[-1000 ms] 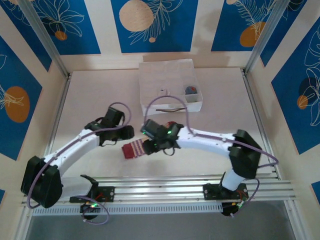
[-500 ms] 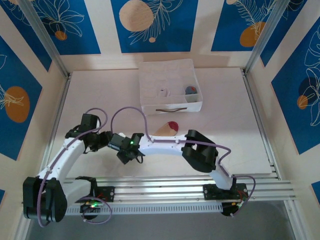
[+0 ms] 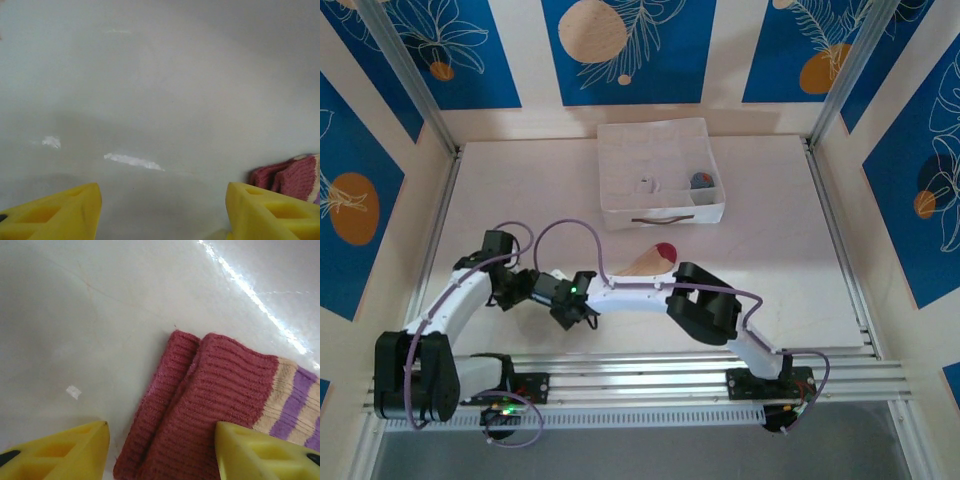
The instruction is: Roll the socks
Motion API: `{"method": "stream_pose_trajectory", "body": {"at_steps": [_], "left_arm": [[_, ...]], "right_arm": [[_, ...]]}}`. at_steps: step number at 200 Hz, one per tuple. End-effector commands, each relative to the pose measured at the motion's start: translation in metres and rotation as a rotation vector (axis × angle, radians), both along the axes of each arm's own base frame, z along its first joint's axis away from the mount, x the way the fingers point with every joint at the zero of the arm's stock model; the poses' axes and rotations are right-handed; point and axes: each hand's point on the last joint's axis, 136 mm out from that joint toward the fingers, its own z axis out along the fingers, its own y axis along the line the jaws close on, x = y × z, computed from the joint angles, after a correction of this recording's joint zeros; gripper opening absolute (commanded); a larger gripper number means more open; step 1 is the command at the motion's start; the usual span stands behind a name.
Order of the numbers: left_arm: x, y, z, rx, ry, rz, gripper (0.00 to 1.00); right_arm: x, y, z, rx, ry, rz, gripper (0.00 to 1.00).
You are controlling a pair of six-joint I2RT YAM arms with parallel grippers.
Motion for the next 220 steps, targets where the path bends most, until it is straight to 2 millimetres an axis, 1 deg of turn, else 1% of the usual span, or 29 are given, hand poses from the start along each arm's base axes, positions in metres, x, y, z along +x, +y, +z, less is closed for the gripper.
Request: {"method": "stream_pose_trajectory", "body": {"at_steps": [1,11,21,27,37,38,45,72,81,92,112,119,137,154,158,171,181,189,194,204,220], "left_arm": [[0.015,-0.009,0.011,-0.086,-0.059,-0.002,0.66],[0.015,-0.005,0.010,-0.067,-0.053,0.003,0.66],[0.013,-0.002,0.010,-0.049,-0.043,-0.007,0.65],[0.013,-0.003,0.011,-0.047,-0.047,-0.018,0.65],[0.013,-0.006,0.012,-0.061,-0.061,-0.039,0.65],[0.013,-0.007,0.013,-0.065,-0.062,-0.041,0.65],[0.014,-0.011,0.015,-0.089,-0.084,-0.056,0.64],[0.022,-0.036,0.033,-0.213,-0.218,-0.150,0.61],[0.025,-0.044,0.040,-0.249,-0.267,-0.182,0.57],[0.027,-0.053,0.048,-0.271,-0.317,-0.235,0.55],[0.030,-0.075,0.061,-0.295,-0.408,-0.359,0.55],[0.030,-0.087,0.069,-0.326,-0.462,-0.413,0.55],[0.027,-0.120,0.087,-0.396,-0.637,-0.555,0.54],[0.018,-0.145,0.105,-0.398,-0.839,-0.701,0.53],[0.014,-0.149,0.105,-0.389,-0.870,-0.726,0.53],[0.006,-0.160,0.113,-0.371,-0.992,-0.805,0.54],[-0.006,-0.172,0.118,-0.400,-1.078,-0.894,0.57],[-0.022,-0.184,0.126,-0.455,-1.158,-1.007,0.58],[-0.029,-0.189,0.126,-0.475,-1.183,-1.048,0.59],[-0.035,-0.196,0.121,-0.483,-1.191,-1.089,0.60],[-0.043,-0.205,0.106,-0.466,-1.159,-1.181,0.61]], "right_arm": [[-0.025,-0.007,-0.031,-0.084,0.056,0.091,0.55],[-0.028,-0.008,-0.031,-0.070,0.069,0.108,0.54],[-0.029,-0.013,-0.027,-0.051,0.077,0.111,0.51],[-0.029,-0.017,-0.025,-0.039,0.082,0.106,0.48],[-0.026,-0.025,-0.015,-0.002,0.088,0.095,0.42],[-0.025,-0.024,-0.012,0.008,0.088,0.095,0.41],[-0.024,-0.034,-0.008,0.026,0.096,0.084,0.35],[-0.021,-0.067,0.015,0.123,0.129,0.068,0.20],[-0.022,-0.077,0.022,0.165,0.152,0.078,0.16],[-0.025,-0.087,0.031,0.231,0.211,0.091,0.13],[-0.027,-0.105,0.047,0.362,0.319,0.101,0.10],[-0.028,-0.110,0.053,0.411,0.357,0.112,0.10],[-0.030,-0.126,0.057,0.473,0.431,0.116,0.09],[-0.029,-0.139,0.058,0.492,0.483,0.098,0.08],[-0.028,-0.141,0.058,0.497,0.494,0.093,0.08],[-0.028,-0.147,0.060,0.524,0.525,0.088,0.07],[-0.028,-0.150,0.062,0.546,0.546,0.084,0.07],[-0.029,-0.151,0.064,0.566,0.560,0.085,0.07],[-0.029,-0.152,0.065,0.577,0.570,0.082,0.07],[-0.029,-0.154,0.065,0.594,0.590,0.081,0.07],[-0.030,-0.157,0.066,0.616,0.619,0.076,0.07]]}}
